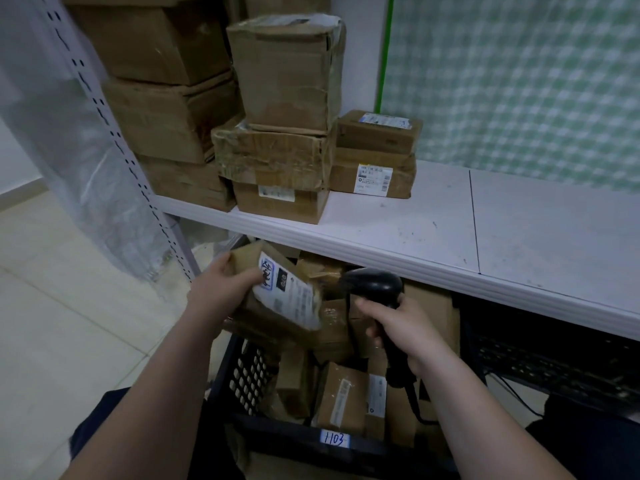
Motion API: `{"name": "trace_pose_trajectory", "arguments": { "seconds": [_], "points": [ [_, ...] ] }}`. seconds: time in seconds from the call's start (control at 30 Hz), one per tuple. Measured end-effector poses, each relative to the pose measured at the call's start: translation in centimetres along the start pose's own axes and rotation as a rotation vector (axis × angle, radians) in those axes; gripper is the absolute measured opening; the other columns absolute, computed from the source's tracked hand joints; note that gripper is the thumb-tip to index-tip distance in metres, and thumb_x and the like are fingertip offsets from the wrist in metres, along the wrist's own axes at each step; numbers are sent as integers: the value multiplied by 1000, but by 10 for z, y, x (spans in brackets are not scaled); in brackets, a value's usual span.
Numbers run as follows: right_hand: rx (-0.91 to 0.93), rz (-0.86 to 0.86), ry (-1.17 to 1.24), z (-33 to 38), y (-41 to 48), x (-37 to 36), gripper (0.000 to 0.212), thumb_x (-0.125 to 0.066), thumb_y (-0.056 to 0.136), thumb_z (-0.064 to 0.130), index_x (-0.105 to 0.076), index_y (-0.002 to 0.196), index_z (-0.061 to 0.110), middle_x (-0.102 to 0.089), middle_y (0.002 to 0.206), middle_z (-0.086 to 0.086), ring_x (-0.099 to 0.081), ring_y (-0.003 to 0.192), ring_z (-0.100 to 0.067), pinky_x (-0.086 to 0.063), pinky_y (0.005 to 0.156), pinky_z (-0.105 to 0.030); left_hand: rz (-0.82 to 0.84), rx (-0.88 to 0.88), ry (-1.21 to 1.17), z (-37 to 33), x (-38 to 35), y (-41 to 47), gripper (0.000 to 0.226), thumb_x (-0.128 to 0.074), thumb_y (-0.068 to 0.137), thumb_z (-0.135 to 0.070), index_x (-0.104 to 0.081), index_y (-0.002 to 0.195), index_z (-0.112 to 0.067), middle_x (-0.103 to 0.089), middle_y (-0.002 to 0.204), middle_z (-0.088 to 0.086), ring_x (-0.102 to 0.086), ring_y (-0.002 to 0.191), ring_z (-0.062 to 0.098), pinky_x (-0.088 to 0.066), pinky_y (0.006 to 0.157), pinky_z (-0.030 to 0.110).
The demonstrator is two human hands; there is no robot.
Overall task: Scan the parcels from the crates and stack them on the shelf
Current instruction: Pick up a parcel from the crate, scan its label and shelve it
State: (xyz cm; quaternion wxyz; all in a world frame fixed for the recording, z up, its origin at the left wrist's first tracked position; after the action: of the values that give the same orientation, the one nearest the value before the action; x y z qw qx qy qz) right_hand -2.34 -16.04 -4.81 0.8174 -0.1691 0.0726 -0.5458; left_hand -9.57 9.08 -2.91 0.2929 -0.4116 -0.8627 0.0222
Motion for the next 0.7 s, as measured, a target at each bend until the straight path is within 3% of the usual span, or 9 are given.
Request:
{"name": "trace_pose_trajectory", "arguments": {
  "seconds": [0.07,0.13,0.2,0.23,0.27,0.33,0.47,0.53,0.7],
  "points": [
    [23,-28,63,5,-4,5,23,-72,84,25,-64,102,14,-67,80,-4,-59,60,-11,-45,48,-19,91,38,-247,-6,-3,-6,85,-71,67,-37,-41,145,-23,-51,130,4,-56,109,28,-52,74,38],
    [41,-82,151,9,-8,11,26,-74,83,26,-65,105,15,-70,92,-7,-62,69,-16,-47,53,-22,184,72,-374,-12,-12,-16,77,-67,69,-38,-45,140,-21,-56,129,9,-60,99,24,-49,63,32],
    [54,-117,233,13,-12,20,27,-74,83,26,-66,107,16,-72,98,-9,-65,77,-19,-48,58,-25,257,82,-510,-16,-22,-27,46,-58,82,-30,-54,127,-22,-61,115,12,-65,85,23,-52,58,31],
    [60,-119,268,16,-14,24,28,-73,83,27,-66,108,17,-73,99,-9,-65,80,-20,-48,59,-25,297,81,-568,-18,-27,-33,29,-52,89,-21,-57,118,-24,-63,107,11,-66,79,23,-53,58,32],
    [67,-118,298,18,-16,28,28,-72,84,28,-66,109,17,-74,99,-7,-66,82,-20,-48,60,-26,338,81,-607,-19,-32,-38,26,-47,92,-16,-58,113,-27,-64,104,10,-64,80,24,-55,64,36],
    [82,-119,341,24,-20,35,29,-71,84,30,-66,110,19,-75,101,-5,-68,88,-20,-48,62,-26,403,66,-640,-17,-42,-42,37,-45,91,-12,-55,123,-31,-66,109,11,-61,90,28,-51,83,46],
    [132,-139,414,37,-26,47,31,-70,85,29,-64,114,18,-75,102,-4,-69,97,-23,-47,64,-27,441,74,-711,-16,-50,-44,61,-54,85,-4,-41,138,-30,-66,118,13,-65,89,32,-54,75,52],
    [161,-159,425,44,-29,50,29,-68,87,28,-63,114,19,-76,96,0,-69,97,-21,-47,63,-26,467,81,-719,-19,-53,-48,70,-62,78,-4,-39,139,-30,-67,117,15,-67,84,33,-51,80,60],
    [208,-193,444,58,-32,56,18,-65,89,26,-64,107,23,-76,86,7,-69,91,-14,-50,68,-26,478,94,-730,-23,-57,-52,47,-53,93,-16,-39,137,-18,-68,102,16,-70,65,24,-48,91,61]
  ]
}}
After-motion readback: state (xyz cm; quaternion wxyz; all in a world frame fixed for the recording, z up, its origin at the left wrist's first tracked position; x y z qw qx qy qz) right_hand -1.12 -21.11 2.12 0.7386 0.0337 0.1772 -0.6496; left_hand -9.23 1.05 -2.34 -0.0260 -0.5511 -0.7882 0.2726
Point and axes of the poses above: each hand's wrist, its own y-axis towards the middle knuckle, its own x-axis out of the back of the hand, z = x × y, the point moved 1 cm from there along y, towards the middle knuckle
